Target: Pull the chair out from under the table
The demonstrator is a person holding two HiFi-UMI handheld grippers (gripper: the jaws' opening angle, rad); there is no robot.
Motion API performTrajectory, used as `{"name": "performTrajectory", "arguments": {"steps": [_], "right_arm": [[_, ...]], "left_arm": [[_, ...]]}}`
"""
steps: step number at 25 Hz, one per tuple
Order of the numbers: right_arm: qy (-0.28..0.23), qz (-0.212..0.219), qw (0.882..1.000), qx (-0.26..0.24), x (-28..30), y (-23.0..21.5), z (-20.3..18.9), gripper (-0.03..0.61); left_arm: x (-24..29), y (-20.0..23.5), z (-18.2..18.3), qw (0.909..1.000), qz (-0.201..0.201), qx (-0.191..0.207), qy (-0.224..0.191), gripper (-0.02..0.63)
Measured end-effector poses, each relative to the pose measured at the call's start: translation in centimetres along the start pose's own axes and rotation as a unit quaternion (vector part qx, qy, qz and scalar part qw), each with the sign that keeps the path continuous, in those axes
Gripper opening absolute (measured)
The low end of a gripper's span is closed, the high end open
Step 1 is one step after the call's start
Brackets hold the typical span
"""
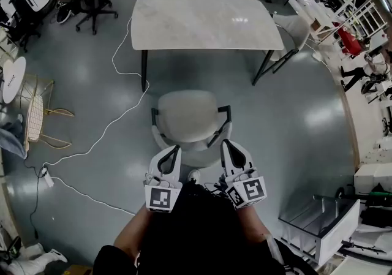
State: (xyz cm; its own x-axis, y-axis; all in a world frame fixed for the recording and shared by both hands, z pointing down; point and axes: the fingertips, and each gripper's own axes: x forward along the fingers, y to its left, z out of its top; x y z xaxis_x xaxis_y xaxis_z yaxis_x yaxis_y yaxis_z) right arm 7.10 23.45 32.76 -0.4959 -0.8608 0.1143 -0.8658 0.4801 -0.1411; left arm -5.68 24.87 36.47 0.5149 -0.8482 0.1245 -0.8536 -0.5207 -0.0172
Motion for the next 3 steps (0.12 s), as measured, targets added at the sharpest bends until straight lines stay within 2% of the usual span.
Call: {"name": "performTrajectory", "arguments": {"steps": [3], "right_arm": [[0.000,0.000,1.000,0.000,-0.36,-0.01,-0.06,0.015]], "left_arm": [[-0.14,-0.37,-0.19,1.0000,0.000,0.008,0.003,0.008]]}}
